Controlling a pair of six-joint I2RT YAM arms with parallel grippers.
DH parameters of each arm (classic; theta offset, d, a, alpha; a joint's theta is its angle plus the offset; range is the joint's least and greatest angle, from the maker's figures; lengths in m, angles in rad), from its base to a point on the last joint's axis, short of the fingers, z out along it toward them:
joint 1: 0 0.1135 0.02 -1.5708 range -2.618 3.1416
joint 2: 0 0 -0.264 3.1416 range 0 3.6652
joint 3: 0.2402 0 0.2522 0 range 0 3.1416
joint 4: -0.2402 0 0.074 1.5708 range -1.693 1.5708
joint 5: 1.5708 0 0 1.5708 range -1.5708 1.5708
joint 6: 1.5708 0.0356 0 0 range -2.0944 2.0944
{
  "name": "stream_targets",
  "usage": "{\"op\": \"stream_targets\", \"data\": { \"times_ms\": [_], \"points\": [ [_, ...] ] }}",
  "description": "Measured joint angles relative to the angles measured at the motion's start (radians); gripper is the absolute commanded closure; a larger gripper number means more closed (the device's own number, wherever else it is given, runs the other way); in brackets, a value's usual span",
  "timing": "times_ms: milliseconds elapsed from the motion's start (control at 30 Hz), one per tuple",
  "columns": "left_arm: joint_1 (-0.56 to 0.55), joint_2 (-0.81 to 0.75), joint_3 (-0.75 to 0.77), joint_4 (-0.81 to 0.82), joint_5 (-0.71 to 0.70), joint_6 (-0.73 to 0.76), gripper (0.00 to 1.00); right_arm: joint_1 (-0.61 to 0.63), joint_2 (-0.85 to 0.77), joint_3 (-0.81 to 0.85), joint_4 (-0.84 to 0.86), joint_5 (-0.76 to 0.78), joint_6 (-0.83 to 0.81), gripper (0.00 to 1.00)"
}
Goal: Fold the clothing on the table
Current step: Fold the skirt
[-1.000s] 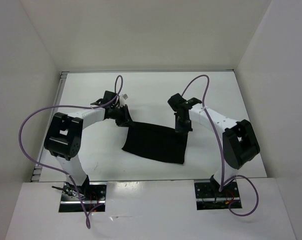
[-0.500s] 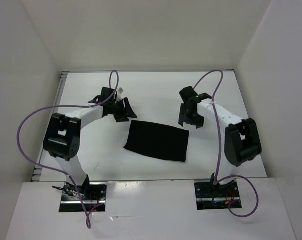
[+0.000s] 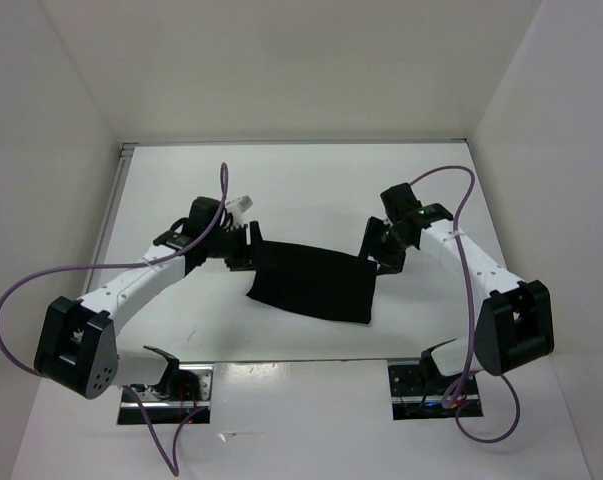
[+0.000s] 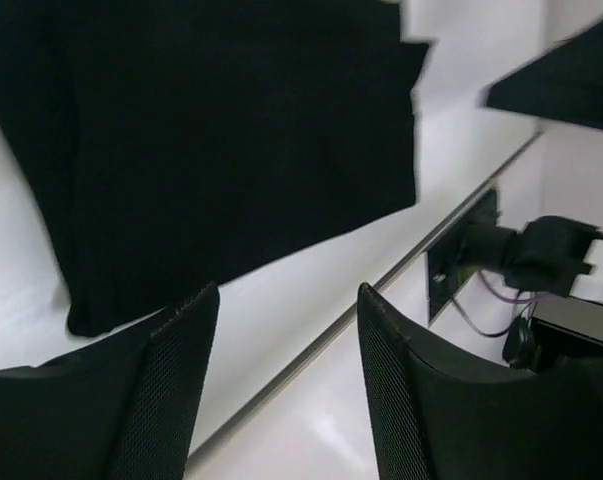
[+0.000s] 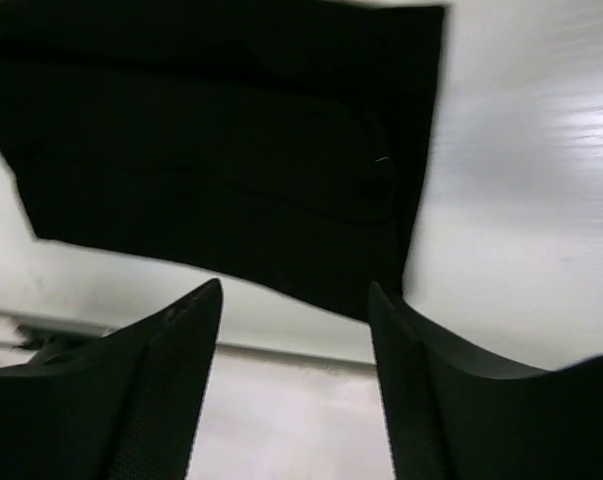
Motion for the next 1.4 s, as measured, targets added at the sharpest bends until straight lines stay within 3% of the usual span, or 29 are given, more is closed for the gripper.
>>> {"op": "stream_targets", "data": {
  "times_ms": [67,367,700,833,900,1100,1200,1233,1300,1333,1400],
  "points": [
    [-0.002,0.0,-0.036,-0.047,-0.022,-0.002,0.33,0.0,0.001,-0.002,0.004,-0.061,0.007,0.42],
    [-0.002,-0.008,-0.108,-0.144,-0.179,-0.06,0.19,0.007,0.036,-0.002,0.008,-0.19,0.011,0.42],
    [-0.001,0.202,-0.109,-0.099,-0.256,-0.063,0.19,0.035,0.043,0.005,0.007,-0.224,0.011,0.43],
    [0.001,0.232,-0.105,-0.058,-0.232,-0.079,0.23,0.053,0.043,0.019,0.005,-0.225,0.011,0.45],
    [0.002,0.251,-0.1,-0.037,-0.207,-0.081,0.32,0.055,0.043,0.026,0.003,-0.226,0.011,0.46],
    [0.004,0.317,-0.094,0.061,-0.098,-0.085,0.34,0.056,0.045,0.036,0.001,-0.237,0.006,0.46],
    [0.005,0.349,-0.087,0.089,-0.064,-0.081,0.55,0.079,0.069,0.053,-0.006,-0.256,-0.013,0.48],
    [0.005,0.367,-0.084,0.099,-0.054,-0.078,0.72,0.095,0.086,0.063,-0.007,-0.267,-0.023,0.49],
    [0.006,0.395,-0.08,0.111,-0.04,-0.079,0.93,0.127,0.121,0.076,-0.007,-0.283,-0.04,0.55],
    [0.006,0.407,-0.08,0.114,-0.029,-0.078,1.0,0.147,0.144,0.082,-0.008,-0.292,-0.05,0.6],
    [0.007,0.413,-0.08,0.122,-0.01,-0.079,1.0,0.186,0.192,0.093,-0.011,-0.312,-0.076,0.74]
  ]
}}
